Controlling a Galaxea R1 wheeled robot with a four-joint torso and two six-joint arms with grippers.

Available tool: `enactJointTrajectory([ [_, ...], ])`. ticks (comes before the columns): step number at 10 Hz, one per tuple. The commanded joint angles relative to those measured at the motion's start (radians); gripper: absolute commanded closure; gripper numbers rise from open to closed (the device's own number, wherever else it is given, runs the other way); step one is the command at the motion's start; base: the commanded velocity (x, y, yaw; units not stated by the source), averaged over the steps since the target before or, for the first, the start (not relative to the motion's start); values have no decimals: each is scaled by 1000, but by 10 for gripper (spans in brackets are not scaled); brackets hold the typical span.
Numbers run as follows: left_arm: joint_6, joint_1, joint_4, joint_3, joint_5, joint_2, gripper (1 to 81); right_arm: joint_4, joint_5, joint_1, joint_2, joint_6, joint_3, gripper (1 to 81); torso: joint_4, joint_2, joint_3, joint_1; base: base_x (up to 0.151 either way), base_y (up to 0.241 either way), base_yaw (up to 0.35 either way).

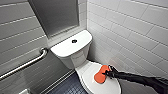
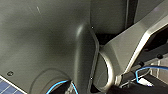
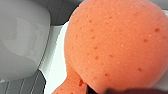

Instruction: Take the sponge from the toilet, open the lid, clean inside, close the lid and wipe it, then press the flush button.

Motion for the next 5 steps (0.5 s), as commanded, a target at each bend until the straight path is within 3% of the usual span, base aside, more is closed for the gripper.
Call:
enactJointTrajectory([
  [1, 4, 15, -9, 17, 88, -10, 10, 32, -41, 128, 71, 52, -154, 811, 0, 0, 0, 0, 0, 0, 0],
  [3, 4, 15, -9, 17, 88, -10, 10, 34, -38, 85, 50, 81, -179, 811, 0, 0, 0, 0, 0, 0, 0],
  [5, 4, 15, -8, 17, 88, -10, 10, 89, -15, 27, -60, 106, -75, 811, 0, 0, 0, 0, 0, 0, 0],
])
